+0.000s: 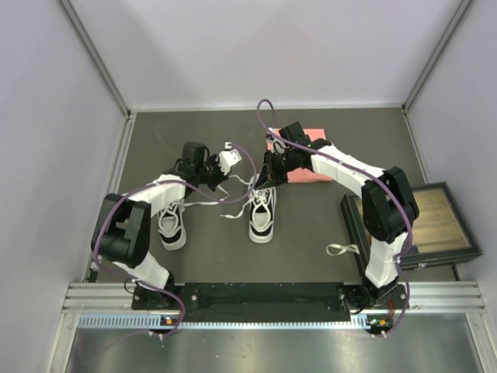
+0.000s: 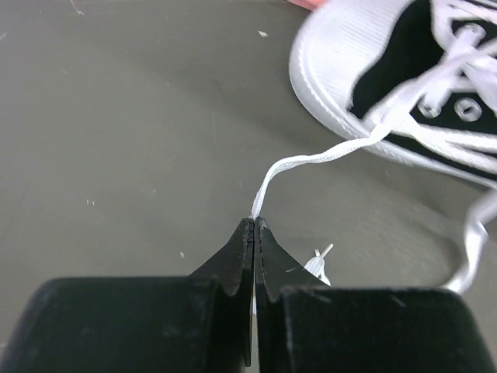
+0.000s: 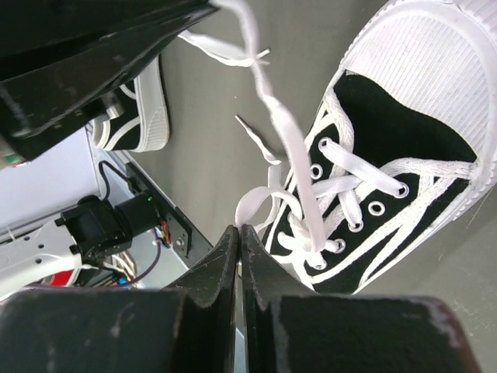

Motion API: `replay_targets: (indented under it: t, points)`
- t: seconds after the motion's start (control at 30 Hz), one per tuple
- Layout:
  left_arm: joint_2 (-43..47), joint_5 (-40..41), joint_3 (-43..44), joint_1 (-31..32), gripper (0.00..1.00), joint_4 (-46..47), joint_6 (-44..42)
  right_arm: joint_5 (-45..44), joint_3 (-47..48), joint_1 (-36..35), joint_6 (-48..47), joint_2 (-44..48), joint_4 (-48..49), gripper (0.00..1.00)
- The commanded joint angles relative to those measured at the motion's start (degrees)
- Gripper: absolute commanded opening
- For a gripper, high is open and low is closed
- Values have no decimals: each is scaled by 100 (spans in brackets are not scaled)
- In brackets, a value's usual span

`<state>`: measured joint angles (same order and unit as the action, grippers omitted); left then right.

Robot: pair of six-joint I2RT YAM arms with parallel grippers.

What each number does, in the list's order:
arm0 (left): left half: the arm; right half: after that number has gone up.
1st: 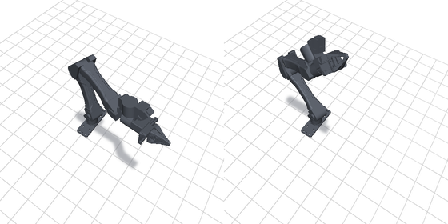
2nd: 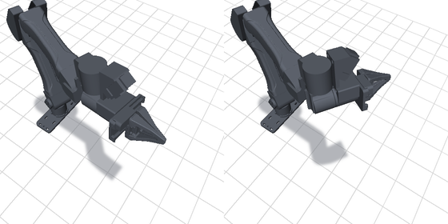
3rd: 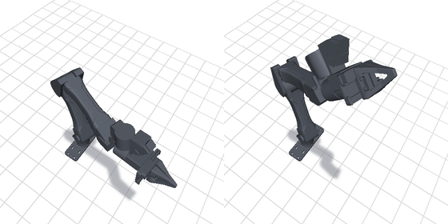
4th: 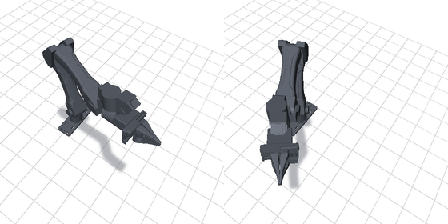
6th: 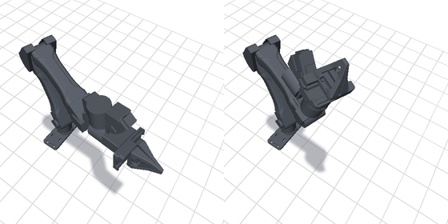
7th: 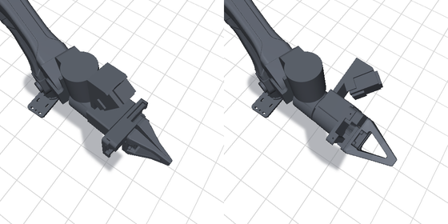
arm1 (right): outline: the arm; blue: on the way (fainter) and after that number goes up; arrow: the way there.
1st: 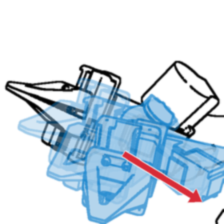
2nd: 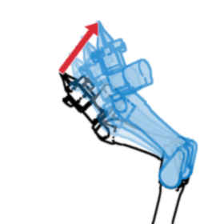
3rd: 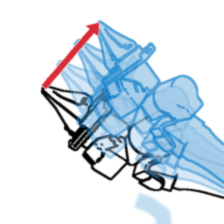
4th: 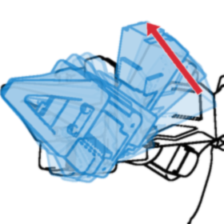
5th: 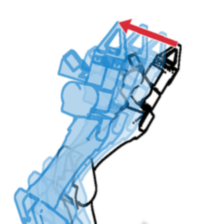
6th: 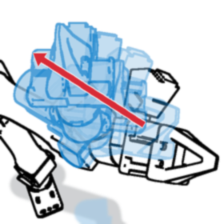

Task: Tie the shoes

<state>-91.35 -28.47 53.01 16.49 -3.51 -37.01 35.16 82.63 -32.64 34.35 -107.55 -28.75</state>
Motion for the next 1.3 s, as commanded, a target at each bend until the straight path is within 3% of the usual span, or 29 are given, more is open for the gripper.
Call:
replay_targets:
  t: [0.0, 0.2, 0.4, 0.63, 0.7, 0.83, 0.97, 1.27]
  points:
    - [-339, 535, 200, 310, 0, 861, 371, 9, 166, -58, 2, 32, 116, 0]
    - [-744, 238, 508, 355, 0, 378, 221, -61, 210, -49, -16, 23, 54, 0]
    - [195, -1125, -247, 214, 0, 184, -499, -79, 403, -49, -42, -64, -7, 0]
    - [1092, -2302, -371, 240, 0, -1493, -1633, -18, 543, -58, 45, -161, 124, 0]
    - [1085, -2548, -161, 345, 0, -2344, -2026, -9, 570, -58, 63, -179, 142, 0]
    - [961, -2865, 156, 565, 0, -3129, -2354, -53, 614, -84, 81, -188, 177, 0]
    - [1023, -2875, 122, 776, 0, -2832, -2162, -53, 667, -137, 90, -223, 168, 0]
    - [970, -2165, -239, 1128, 0, -319, 44, -62, 711, -251, -16, -258, 80, 0]
